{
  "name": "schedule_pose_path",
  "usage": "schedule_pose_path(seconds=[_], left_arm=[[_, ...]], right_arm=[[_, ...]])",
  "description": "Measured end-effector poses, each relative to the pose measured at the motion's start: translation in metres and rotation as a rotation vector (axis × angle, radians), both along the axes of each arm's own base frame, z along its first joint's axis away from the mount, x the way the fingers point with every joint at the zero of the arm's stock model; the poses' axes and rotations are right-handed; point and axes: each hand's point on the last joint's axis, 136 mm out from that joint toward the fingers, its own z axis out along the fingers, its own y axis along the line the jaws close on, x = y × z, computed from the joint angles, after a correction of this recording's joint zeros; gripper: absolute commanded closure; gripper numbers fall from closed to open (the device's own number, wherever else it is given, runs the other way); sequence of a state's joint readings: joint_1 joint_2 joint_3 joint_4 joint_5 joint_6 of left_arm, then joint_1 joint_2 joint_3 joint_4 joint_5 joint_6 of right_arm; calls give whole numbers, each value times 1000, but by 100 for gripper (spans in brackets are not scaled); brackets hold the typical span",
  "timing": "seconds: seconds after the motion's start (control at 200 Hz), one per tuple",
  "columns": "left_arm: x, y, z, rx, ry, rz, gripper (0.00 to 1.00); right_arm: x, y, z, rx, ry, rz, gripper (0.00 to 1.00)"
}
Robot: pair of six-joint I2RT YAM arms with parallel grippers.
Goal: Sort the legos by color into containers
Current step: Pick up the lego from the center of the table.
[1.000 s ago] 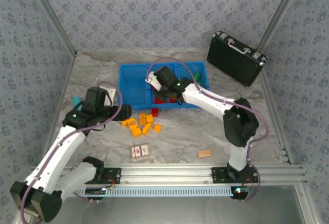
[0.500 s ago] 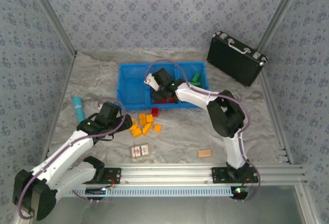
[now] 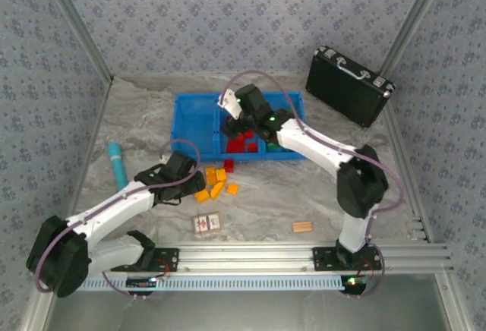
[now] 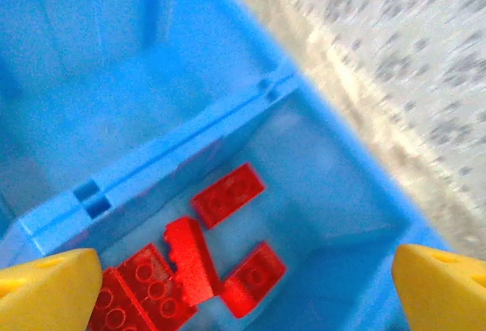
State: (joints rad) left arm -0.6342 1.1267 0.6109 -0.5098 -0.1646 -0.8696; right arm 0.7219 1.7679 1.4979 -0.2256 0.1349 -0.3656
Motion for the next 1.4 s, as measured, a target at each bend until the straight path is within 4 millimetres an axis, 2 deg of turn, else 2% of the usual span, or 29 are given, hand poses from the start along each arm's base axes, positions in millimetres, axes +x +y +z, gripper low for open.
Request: schedule_pose_path(seconds=[0.15, 0.25, 0.32, 0.39, 0.565, 0.69, 0.795, 0.945, 1.08, 1.14, 1.205, 1.275, 1.355, 1.4], left_arm=[[4, -9, -10, 11, 16, 0, 20], [6, -10, -14, 23, 20, 11, 21], [10, -10, -17, 32, 20, 15, 22], [13, -13, -20, 37, 26, 15, 24], [19, -18, -27, 43, 38, 20, 35], [19, -18, -30, 45, 46, 27, 43], [19, -18, -34, 51, 57, 29, 51], [20, -18, -35, 51, 59, 37, 63], [20, -19, -31, 49, 56, 33, 69], [18, -18, -25, 56, 56, 23, 71], [19, -20, -10, 59, 39, -2, 72], [26, -24, 16, 53, -8, -27, 72], [39, -31, 56, 33, -91, -55, 72], [48, -33, 77, 25, -135, -68, 72]], right_arm=[[-12, -20, 70, 128, -137, -31, 1], [-18, -31, 100, 183, -183, -45, 1], [-20, -39, 111, 218, -195, -66, 1], [-20, -53, 114, 277, -196, -107, 1], [-28, -101, 105, 367, -188, -173, 1], [-30, -98, 119, 377, -214, -143, 1], [-33, -94, 124, 355, -244, -106, 1], [-35, -95, 118, 324, -266, -89, 1], [-33, -99, 111, 305, -264, -95, 1], [-32, -101, 108, 296, -263, -102, 1], [-32, -103, 105, 286, -258, -108, 1], [-34, -105, 100, 281, -243, -113, 1], [-42, -107, 95, 297, -203, -116, 1], [-50, -105, 90, 313, -155, -96, 8]])
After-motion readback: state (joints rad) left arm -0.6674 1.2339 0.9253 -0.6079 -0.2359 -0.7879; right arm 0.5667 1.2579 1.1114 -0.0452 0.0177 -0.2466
